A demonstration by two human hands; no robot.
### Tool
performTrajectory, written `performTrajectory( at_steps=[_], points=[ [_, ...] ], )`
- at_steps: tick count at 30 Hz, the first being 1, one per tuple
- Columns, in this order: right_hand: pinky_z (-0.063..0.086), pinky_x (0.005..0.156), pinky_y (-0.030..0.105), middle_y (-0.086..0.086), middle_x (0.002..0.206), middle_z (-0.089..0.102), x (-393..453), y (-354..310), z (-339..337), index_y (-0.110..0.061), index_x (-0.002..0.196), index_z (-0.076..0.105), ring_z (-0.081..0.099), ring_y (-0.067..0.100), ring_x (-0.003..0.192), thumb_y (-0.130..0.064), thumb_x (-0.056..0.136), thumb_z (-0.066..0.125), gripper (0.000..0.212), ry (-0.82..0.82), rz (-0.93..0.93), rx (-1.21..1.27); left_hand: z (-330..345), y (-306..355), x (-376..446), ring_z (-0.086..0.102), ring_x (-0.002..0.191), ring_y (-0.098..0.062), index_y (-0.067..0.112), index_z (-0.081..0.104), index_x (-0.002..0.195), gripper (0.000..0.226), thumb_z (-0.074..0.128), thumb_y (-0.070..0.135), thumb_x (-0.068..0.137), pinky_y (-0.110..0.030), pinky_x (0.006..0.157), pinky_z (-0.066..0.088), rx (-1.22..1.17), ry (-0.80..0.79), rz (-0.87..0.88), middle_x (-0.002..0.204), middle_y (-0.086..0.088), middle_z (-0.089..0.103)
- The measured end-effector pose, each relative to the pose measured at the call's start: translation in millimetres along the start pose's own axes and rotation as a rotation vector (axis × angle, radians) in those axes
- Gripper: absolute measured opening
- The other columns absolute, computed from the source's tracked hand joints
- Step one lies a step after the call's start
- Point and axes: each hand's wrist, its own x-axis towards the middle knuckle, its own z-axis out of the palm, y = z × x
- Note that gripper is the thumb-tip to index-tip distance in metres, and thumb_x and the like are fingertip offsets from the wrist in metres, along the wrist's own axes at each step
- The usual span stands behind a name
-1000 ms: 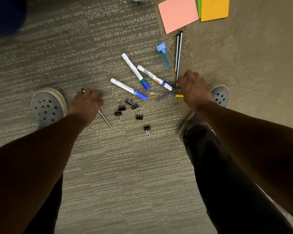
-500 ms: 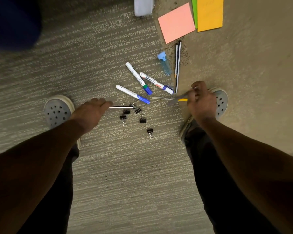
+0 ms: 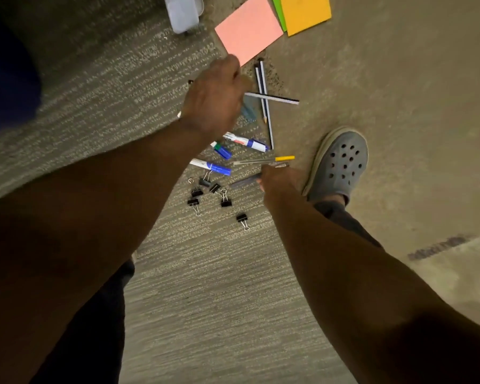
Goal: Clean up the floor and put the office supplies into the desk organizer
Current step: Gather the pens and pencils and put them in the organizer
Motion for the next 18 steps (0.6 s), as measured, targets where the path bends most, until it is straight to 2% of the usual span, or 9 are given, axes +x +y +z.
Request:
performTrajectory(
  at_steps=[3, 4, 6, 9, 10, 12, 14, 16, 18],
  points=[
    [0.051, 0.062, 0.035, 0.014, 0.118, 0.065, 11.4, 2.9, 9.8, -0.01, 0.124, 0.057, 0.062, 0.025, 0.092, -0.039, 0.086, 0.06, 0.048, -0.029, 0.082, 0.031, 3.1, 13.0, 39.2, 0.052, 0.104, -0.04, 0.004, 0.062, 0.108, 0.026, 0.046, 0.01, 0.089, -0.042, 0.07, 0.042, 0.125, -0.079, 0.08, 0.111, -0.021, 0.051],
    [0.047, 0.062, 0.032, 0.012, 0.121, 0.064, 17.2, 2.0, 9.5, -0.016, 0.13, 0.053, 0.06, 0.023, 0.094, -0.043, 0.092, 0.053, 0.047, 0.01, 0.115, 0.113, 2.2, 20.0, 45.8, 0.051, 0.106, -0.042, 0.002, 0.062, 0.11, 0.026, 0.047, 0.004, 0.089, -0.044, 0.071, 0.042, 0.175, -0.117, 0.107, 0.113, -0.023, 0.05],
    [0.048, 0.076, 0.03, 0.008, 0.125, 0.062, 27.3, -0.7, 7.2, -0.024, 0.137, 0.044, 0.062, 0.024, 0.106, -0.041, 0.098, 0.045, 0.043, 0.005, 0.046, 0.056, 0.6, 33.2, 54.7, 0.049, 0.11, -0.044, -0.003, 0.058, 0.118, 0.029, 0.045, -0.004, 0.092, -0.047, 0.079, 0.043, 0.231, -0.198, 0.079, 0.12, -0.026, 0.049],
    [0.051, 0.075, 0.03, 0.016, 0.119, 0.066, 15.7, -6.2, 0.1, -0.017, 0.104, 0.061, 0.066, 0.031, 0.107, -0.036, 0.092, 0.058, 0.023, -0.049, -0.003, 0.091, 7.3, 39.2, 60.7, 0.048, 0.114, -0.043, -0.004, 0.059, 0.12, 0.031, 0.046, -0.005, 0.092, -0.046, 0.082, 0.044, 0.279, -0.306, 0.156, 0.124, -0.025, 0.047],
    [0.052, 0.074, 0.031, 0.018, 0.116, 0.067, 17.6, -5.4, -0.5, -0.013, 0.099, 0.063, 0.066, 0.032, 0.105, -0.036, 0.091, 0.06, 0.025, -0.027, 0.005, 0.082, 12.2, 37.1, 60.6, 0.046, 0.116, -0.043, -0.001, 0.06, 0.12, 0.033, 0.048, -0.005, 0.09, -0.047, 0.084, 0.045, 0.295, -0.339, 0.194, 0.125, -0.024, 0.045],
    [0.052, 0.07, 0.031, 0.019, 0.113, 0.068, 17.9, -7.4, -1.8, -0.007, 0.103, 0.065, 0.066, 0.034, 0.102, -0.035, 0.09, 0.062, 0.031, -0.017, -0.003, 0.075, 21.9, 29.4, 63.0, 0.044, 0.117, -0.045, 0.001, 0.063, 0.115, 0.03, 0.049, -0.002, 0.089, -0.048, 0.083, 0.046, 0.29, -0.338, 0.233, 0.125, -0.023, 0.044],
    [0.047, 0.06, 0.025, 0.019, 0.111, 0.068, 15.1, -11.6, -3.2, -0.001, 0.109, 0.064, 0.066, 0.032, 0.089, -0.03, 0.09, 0.063, 0.034, -0.011, -0.001, 0.09, 24.8, 26.9, 65.7, 0.045, 0.116, -0.045, 0.0, 0.064, 0.108, 0.025, 0.048, 0.0, 0.089, -0.046, 0.081, 0.045, 0.271, -0.325, 0.214, 0.124, -0.023, 0.046],
    [0.042, 0.055, 0.024, 0.016, 0.098, 0.065, 17.1, -15.2, -1.9, -0.002, 0.112, 0.063, 0.055, 0.02, 0.069, -0.025, 0.091, 0.061, 0.031, -0.025, 0.005, 0.079, 25.4, 28.1, 69.2, 0.044, 0.119, -0.043, 0.001, 0.064, 0.11, 0.026, 0.053, -0.002, 0.086, -0.046, 0.08, 0.048, 0.365, -0.335, 0.279, 0.126, -0.022, 0.045],
    [0.043, 0.057, 0.026, 0.008, 0.086, 0.056, 21.2, -17.9, 2.5, -0.009, 0.101, 0.064, 0.046, 0.013, 0.06, -0.025, 0.093, 0.056, 0.02, -0.049, 0.028, 0.065, 26.3, 24.5, 71.2, 0.042, 0.123, -0.041, 0.002, 0.061, 0.116, 0.031, 0.054, -0.001, 0.086, -0.046, 0.081, 0.049, 0.415, -0.347, 0.318, 0.129, -0.019, 0.046]
  ],
)
